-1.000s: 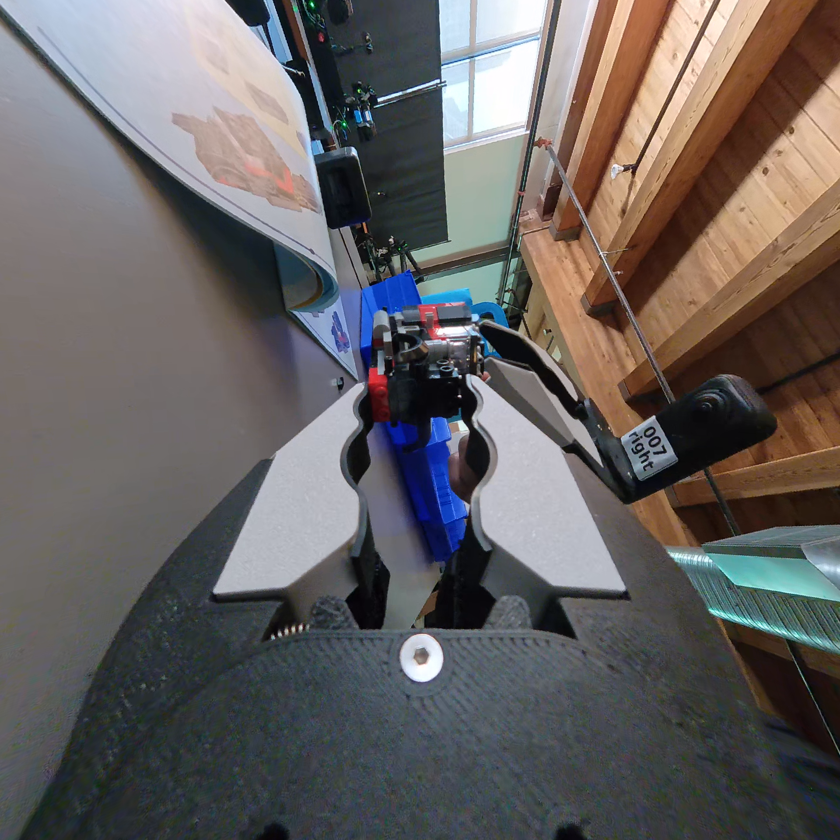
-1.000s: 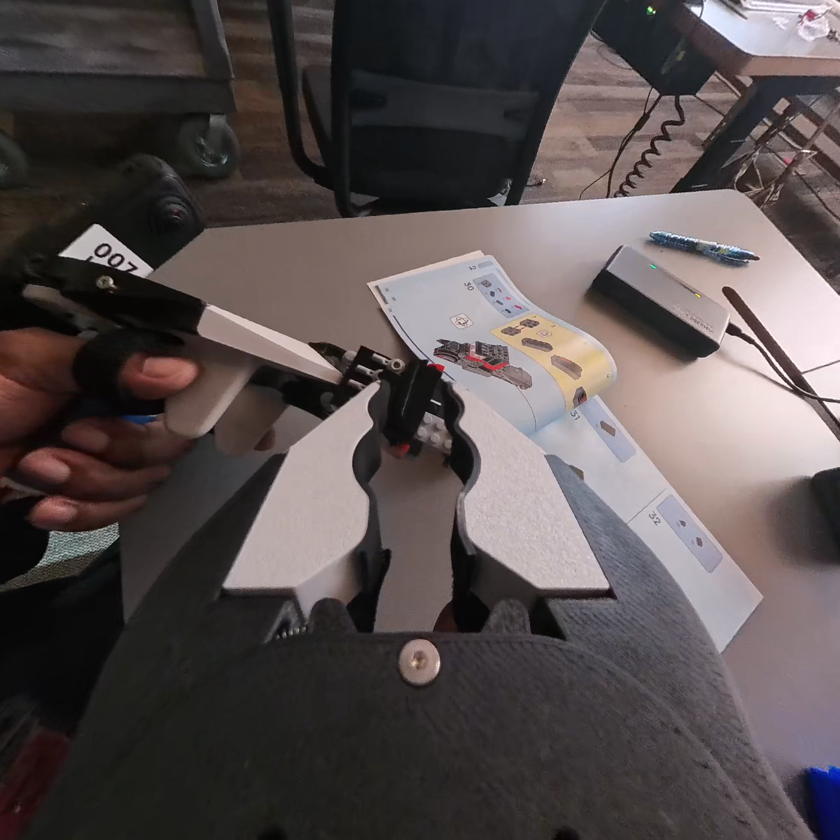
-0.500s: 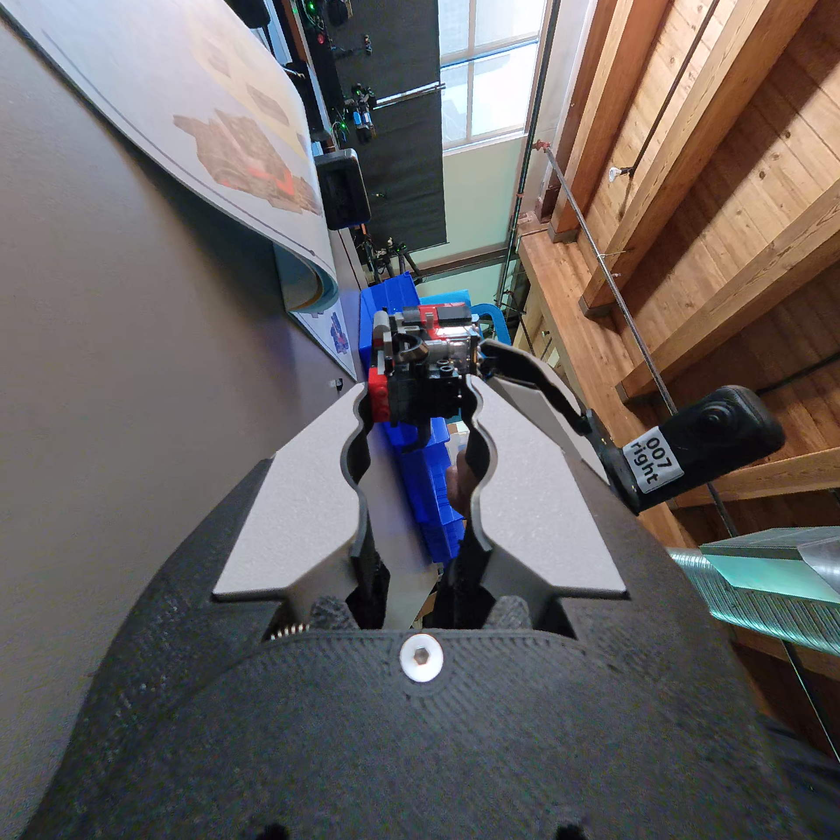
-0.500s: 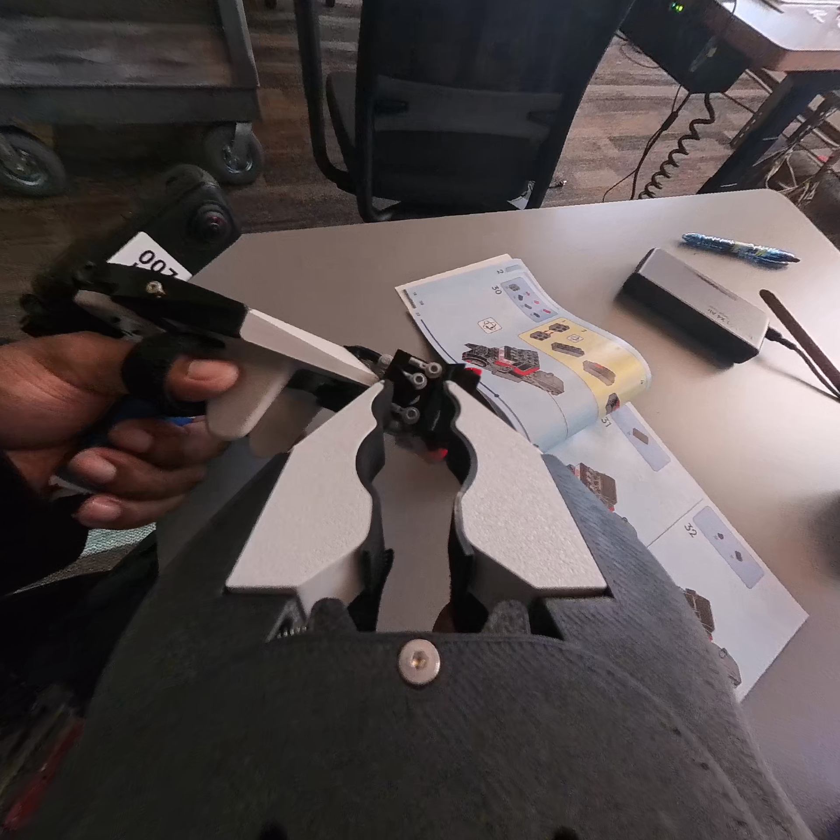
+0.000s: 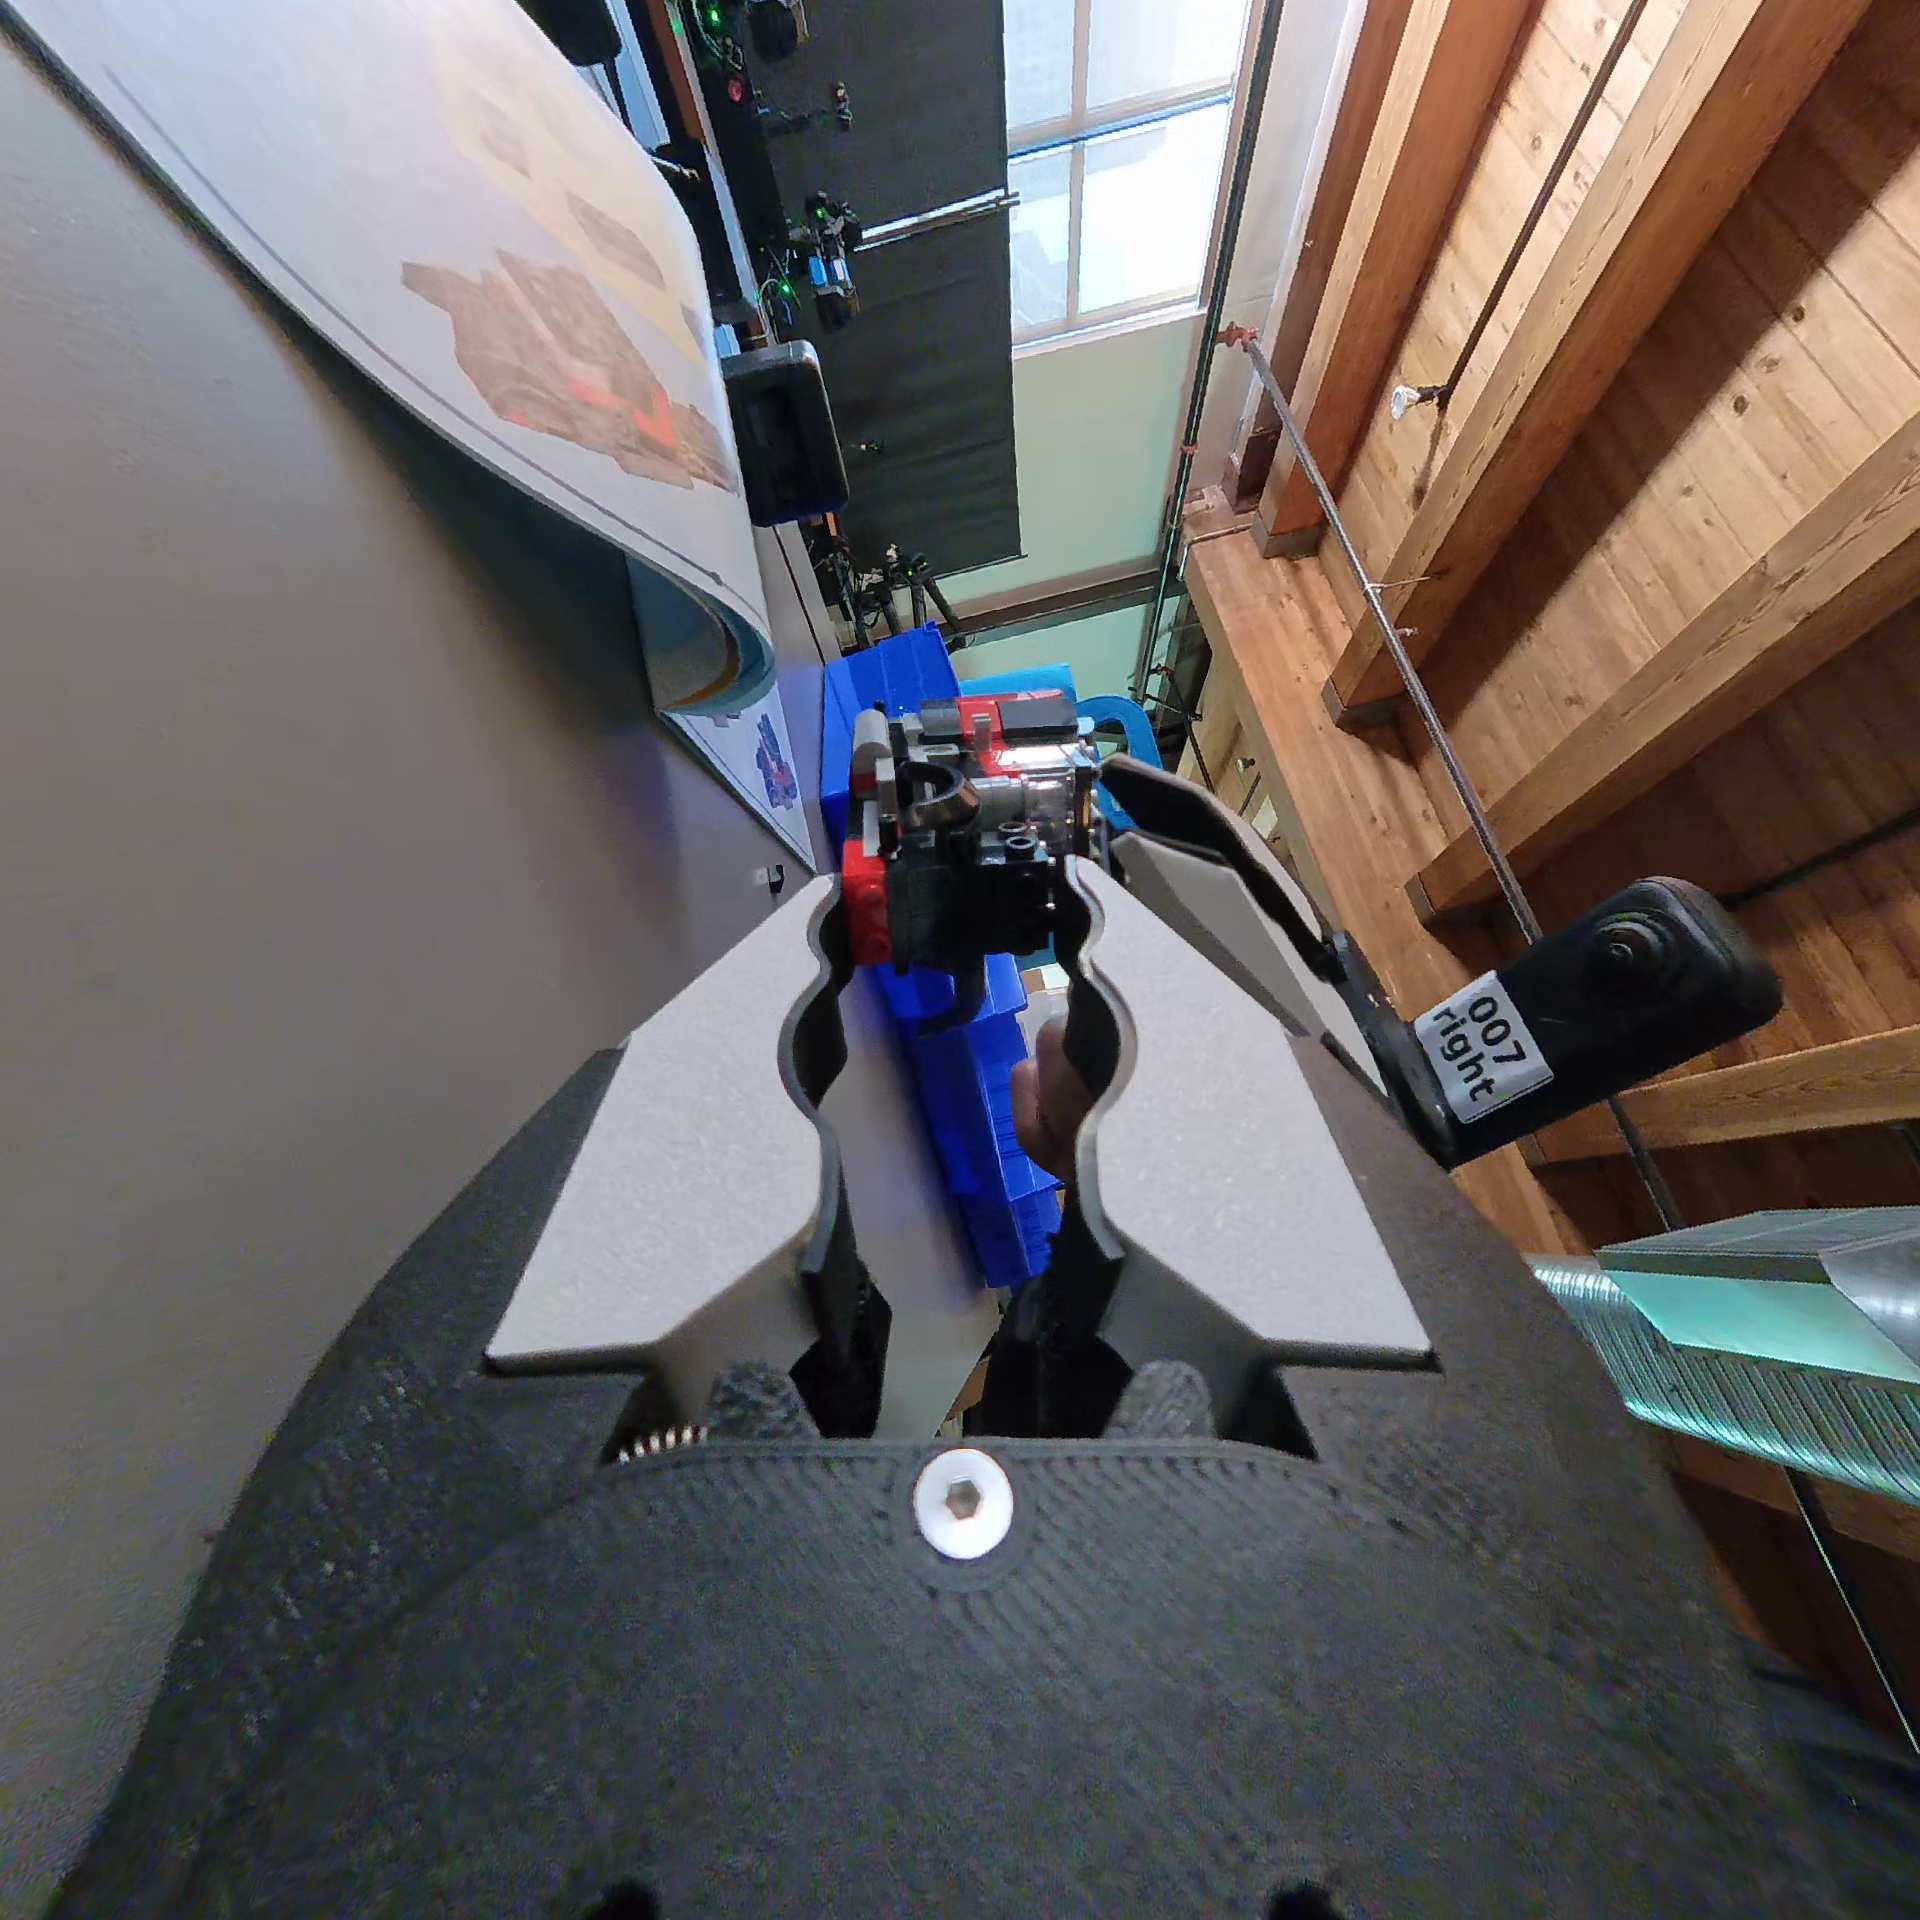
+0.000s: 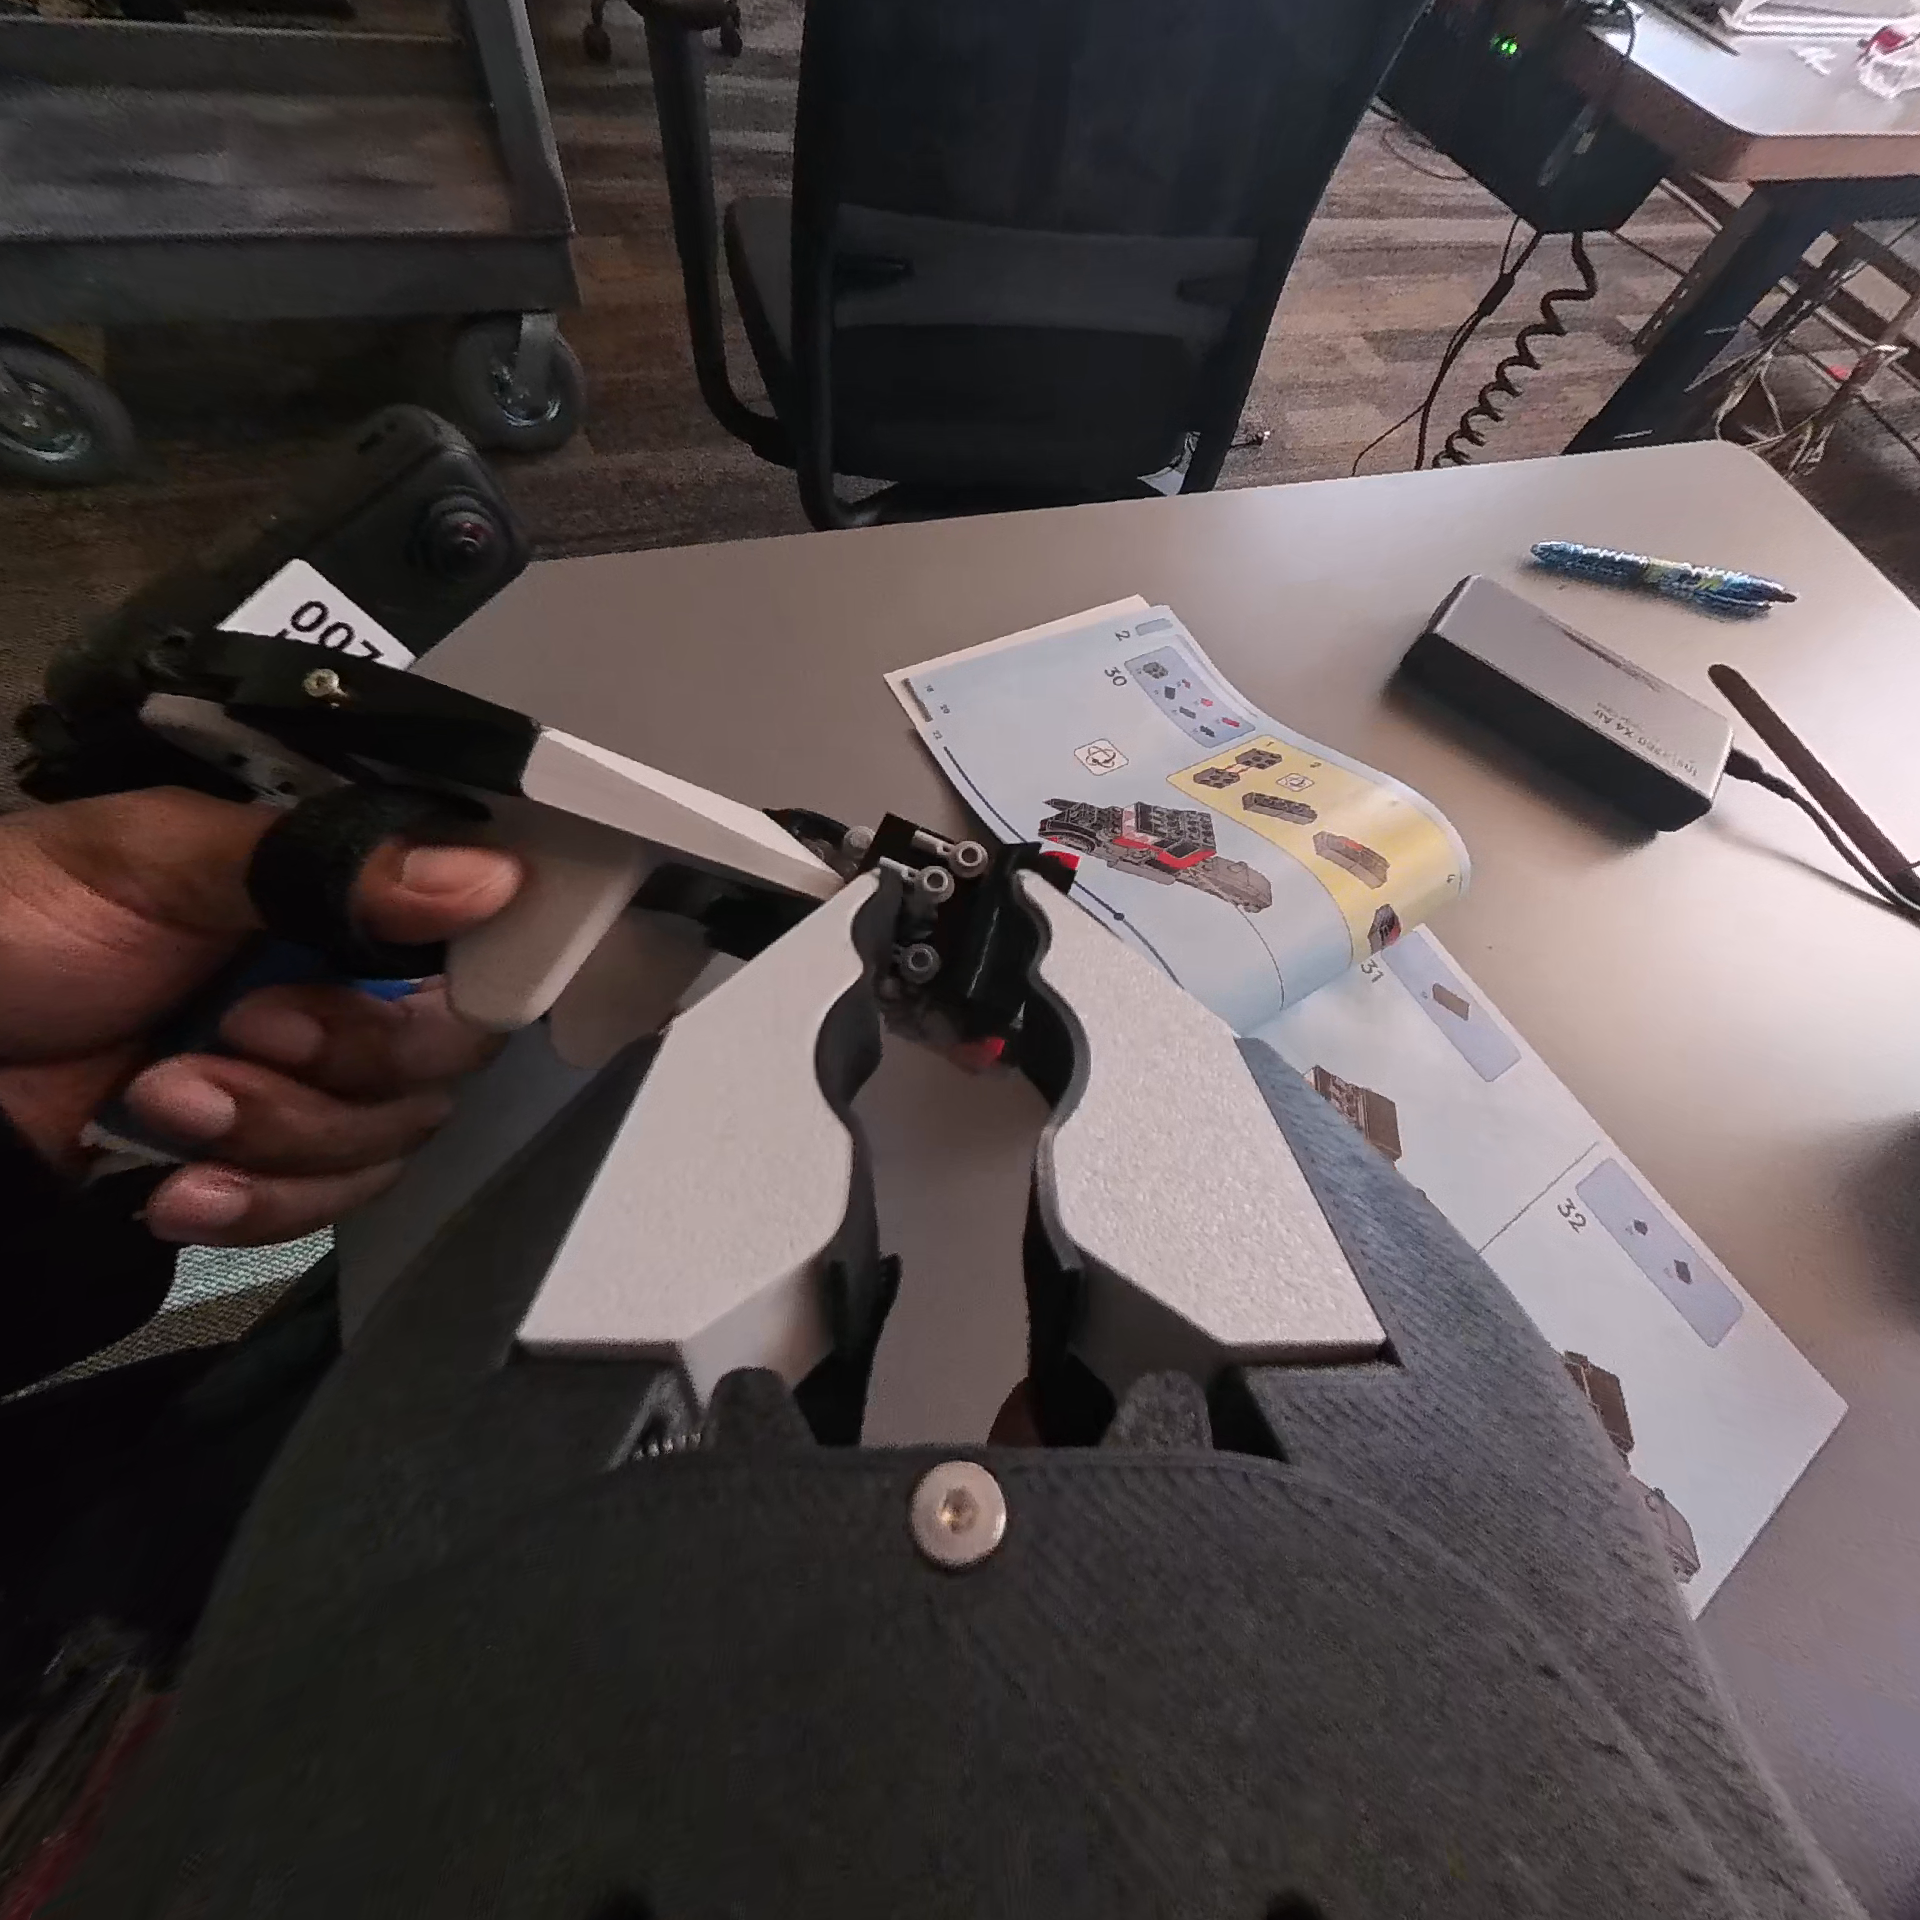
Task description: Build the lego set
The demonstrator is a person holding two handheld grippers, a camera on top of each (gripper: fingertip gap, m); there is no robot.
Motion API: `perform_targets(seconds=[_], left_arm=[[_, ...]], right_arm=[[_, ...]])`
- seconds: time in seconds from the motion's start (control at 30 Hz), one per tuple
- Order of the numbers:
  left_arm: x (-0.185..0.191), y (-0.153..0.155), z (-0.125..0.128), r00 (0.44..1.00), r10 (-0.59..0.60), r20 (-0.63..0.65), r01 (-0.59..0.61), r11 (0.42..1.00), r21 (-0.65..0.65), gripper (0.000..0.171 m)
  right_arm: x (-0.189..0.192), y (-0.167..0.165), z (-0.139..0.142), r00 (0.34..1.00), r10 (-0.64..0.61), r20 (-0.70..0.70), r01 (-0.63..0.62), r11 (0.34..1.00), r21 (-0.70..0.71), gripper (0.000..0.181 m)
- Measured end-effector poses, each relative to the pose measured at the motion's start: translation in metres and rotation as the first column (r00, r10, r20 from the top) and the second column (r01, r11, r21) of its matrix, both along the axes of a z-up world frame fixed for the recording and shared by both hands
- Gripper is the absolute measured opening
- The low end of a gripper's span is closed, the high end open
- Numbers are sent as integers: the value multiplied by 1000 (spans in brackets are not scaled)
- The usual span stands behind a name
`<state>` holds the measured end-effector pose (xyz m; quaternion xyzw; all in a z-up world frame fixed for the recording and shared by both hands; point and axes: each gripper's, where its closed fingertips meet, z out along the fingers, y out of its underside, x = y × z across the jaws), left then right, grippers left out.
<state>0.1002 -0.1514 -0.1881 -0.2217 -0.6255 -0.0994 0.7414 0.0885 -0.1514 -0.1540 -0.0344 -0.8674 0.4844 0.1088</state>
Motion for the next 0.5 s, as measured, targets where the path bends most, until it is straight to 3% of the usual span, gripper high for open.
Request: perform_targets(seconds=[0.5], left_arm=[[-2, -6, -5, 999, 29, 39, -31, 999, 34, 39]], right_arm=[[-8, -8, -3, 1000, 4, -23, -5, 1000, -31, 21]])
